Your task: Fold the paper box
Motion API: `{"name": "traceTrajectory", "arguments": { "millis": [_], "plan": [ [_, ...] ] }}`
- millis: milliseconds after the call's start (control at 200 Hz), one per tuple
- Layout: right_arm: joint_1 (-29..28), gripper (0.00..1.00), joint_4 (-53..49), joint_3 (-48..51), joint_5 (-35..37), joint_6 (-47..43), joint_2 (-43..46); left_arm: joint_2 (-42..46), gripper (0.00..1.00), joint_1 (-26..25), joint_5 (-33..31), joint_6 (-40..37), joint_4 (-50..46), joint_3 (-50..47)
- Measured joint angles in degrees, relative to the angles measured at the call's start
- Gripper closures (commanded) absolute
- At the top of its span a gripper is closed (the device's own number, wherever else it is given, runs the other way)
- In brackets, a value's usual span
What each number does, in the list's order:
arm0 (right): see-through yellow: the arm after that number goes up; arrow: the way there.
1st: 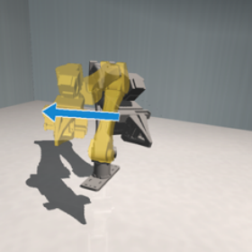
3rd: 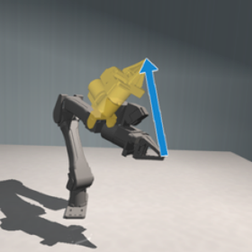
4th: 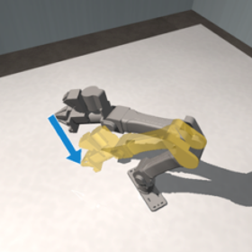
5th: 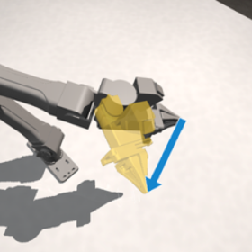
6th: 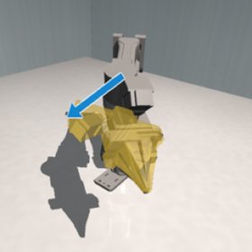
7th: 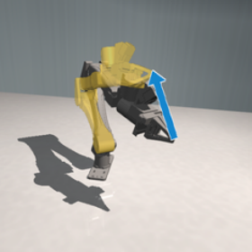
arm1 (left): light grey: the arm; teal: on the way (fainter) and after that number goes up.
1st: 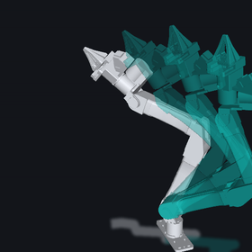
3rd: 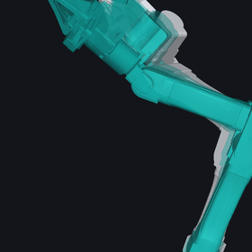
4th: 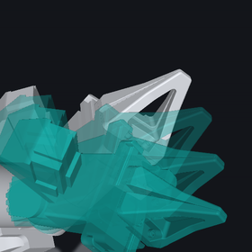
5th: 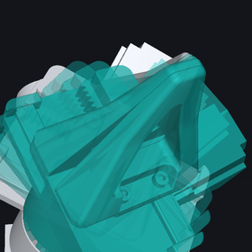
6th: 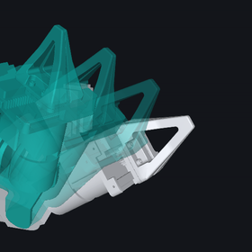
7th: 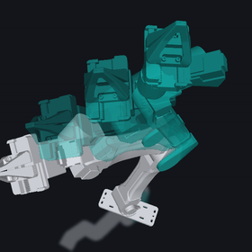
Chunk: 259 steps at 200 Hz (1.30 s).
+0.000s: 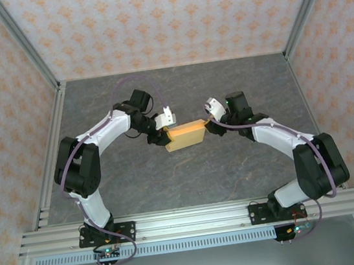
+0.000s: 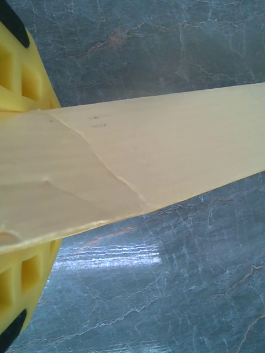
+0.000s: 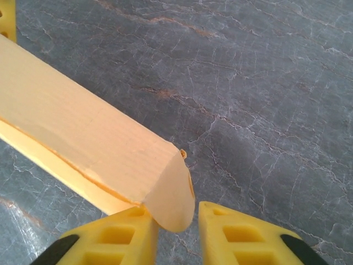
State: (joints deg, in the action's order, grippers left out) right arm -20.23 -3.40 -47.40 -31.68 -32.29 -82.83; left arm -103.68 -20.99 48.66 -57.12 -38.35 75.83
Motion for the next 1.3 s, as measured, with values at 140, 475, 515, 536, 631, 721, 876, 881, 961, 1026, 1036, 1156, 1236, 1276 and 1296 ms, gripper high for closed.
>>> {"name": "traceTrajectory", "arguments": {
  "millis": [140,475,515,536,631,721,876,881,961,1026,1036,1156,1236,1276,1296],
  "plan": [
    [-0.04,0.88,-0.07,-1.01,-0.55,0.37,-1.03,0.00,0.68,0.00,-0.50,0.04,0.09,0.04],
    [-2.82,0.95,-4.85,-6.10,5.44,7.10,-2.21,0.00,0.65,-0.94,-4.39,1.99,2.78,0.13],
    [-3.48,0.96,-6.21,-7.48,7.08,8.79,-2.91,0.00,0.65,-1.01,-5.01,2.19,3.04,0.13],
    [-3.72,0.96,-6.69,-8.07,7.69,9.38,-3.17,0.00,0.65,-1.05,-5.33,2.38,3.15,0.13],
    [-4.90,0.96,-9.64,-10.82,10.84,13.31,-4.37,0.00,0.65,-1.33,-6.43,3.06,3.63,0.15],
    [-6.14,0.96,-12.74,-13.33,13.94,16.85,-5.22,0.00,0.66,-1.75,-7.43,3.28,3.89,0.24],
    [-7.61,0.96,-17.27,-17.16,17.59,21.94,-6.51,0.00,0.66,-1.97,-8.24,3.28,3.93,0.46],
    [-7.63,0.96,-17.33,-17.22,17.64,22.08,-6.54,0.00,0.66,-1.97,-8.28,3.28,3.93,0.48],
    [-7.82,0.96,-18.58,-18.16,18.45,23.89,-6.97,-0.02,0.66,-2.12,-8.61,3.30,3.96,0.66],
    [-7.91,0.96,-19.37,-18.53,18.88,24.90,-7.08,-0.11,0.66,-2.27,-8.74,3.58,3.93,0.83],
    [-7.91,0.96,-19.43,-18.58,18.91,25.00,-7.08,-0.11,0.66,-2.27,-8.76,3.65,3.93,0.87],
    [-7.98,0.96,-20.09,-18.80,19.52,26.38,-7.10,-0.37,0.66,-2.29,-8.85,3.87,4.15,1.01],
    [-7.98,0.96,-20.28,-18.88,19.52,26.95,-7.17,-0.48,0.66,-2.29,-8.87,4.17,4.17,1.01],
    [-7.98,0.96,-20.44,-19.04,19.54,27.21,-7.32,-0.48,0.66,-2.29,-8.90,4.31,4.20,1.01],
    [-7.98,0.96,-20.46,-19.08,19.56,27.26,-7.37,-0.48,0.66,-2.29,-8.90,4.39,4.20,1.01]
  ]
}}
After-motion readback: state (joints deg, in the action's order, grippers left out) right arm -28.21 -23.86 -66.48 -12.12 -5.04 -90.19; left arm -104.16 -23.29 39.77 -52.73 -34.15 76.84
